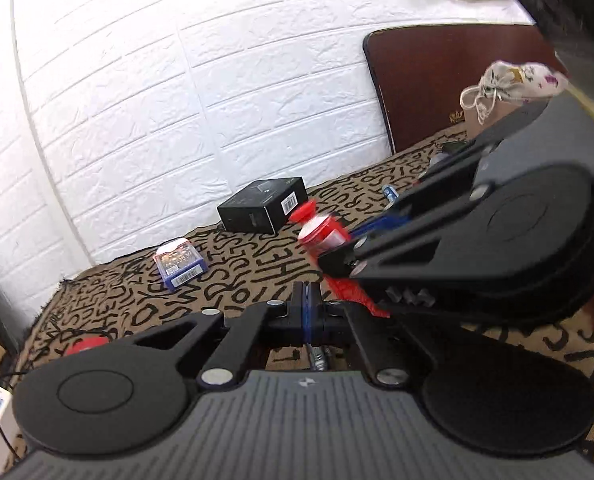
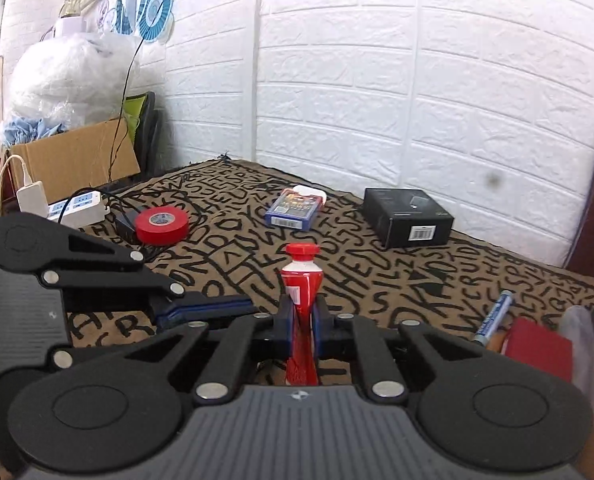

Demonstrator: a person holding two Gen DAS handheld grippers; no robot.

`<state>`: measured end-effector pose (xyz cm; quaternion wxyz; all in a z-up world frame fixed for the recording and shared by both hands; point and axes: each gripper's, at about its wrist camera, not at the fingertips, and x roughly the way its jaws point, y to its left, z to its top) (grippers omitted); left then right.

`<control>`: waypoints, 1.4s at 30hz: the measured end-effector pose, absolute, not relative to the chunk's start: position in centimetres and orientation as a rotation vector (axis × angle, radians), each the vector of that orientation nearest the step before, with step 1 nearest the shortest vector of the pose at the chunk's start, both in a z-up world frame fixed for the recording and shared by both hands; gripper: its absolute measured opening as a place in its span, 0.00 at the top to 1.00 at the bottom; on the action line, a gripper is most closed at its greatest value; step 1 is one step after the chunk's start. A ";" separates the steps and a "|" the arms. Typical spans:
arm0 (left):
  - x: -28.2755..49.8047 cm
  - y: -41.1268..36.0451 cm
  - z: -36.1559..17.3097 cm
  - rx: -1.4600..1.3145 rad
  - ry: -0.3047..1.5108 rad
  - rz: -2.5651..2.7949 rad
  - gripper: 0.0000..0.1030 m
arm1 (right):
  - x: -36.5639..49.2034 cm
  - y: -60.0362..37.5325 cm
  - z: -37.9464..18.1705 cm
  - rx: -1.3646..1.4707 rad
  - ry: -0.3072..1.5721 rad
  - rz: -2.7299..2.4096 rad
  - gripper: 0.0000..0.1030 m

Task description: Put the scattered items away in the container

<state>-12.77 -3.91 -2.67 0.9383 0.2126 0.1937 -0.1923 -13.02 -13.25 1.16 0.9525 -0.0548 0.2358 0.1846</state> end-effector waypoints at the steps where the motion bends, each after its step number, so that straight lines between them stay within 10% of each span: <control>1: -12.6 -4.0 -3.2 0.449 0.414 -0.378 0.97 | -13.1 -13.5 1.1 -0.106 0.482 0.373 0.90; 8: -10.9 -3.2 -6.6 0.421 0.555 -0.341 0.88 | -13.4 -13.9 0.0 -0.077 0.505 0.358 0.91; 17: -11.3 -3.2 -4.0 0.315 0.521 -0.345 0.27 | -12.7 -14.3 -0.9 -0.075 0.533 0.347 0.91; 27: -10.8 -5.5 -6.4 0.372 0.588 -0.360 0.16 | -12.4 -15.9 -1.9 -0.014 0.566 0.285 0.90; 31: -10.8 -5.1 -6.5 0.356 0.580 -0.354 0.11 | -11.6 -17.6 -2.4 0.114 0.580 0.257 0.57; 33: -10.4 -4.9 -6.6 0.330 0.590 -0.345 0.08 | -10.8 -18.3 -3.0 0.179 0.612 0.261 0.57; 37: -9.8 -5.0 -6.4 0.301 0.610 -0.356 0.13 | -9.2 -19.0 -4.1 0.269 0.657 0.280 0.57; 42: -10.5 -6.6 -6.4 0.322 0.604 -0.400 0.66 | -7.9 -18.8 -4.3 0.249 0.660 0.305 0.52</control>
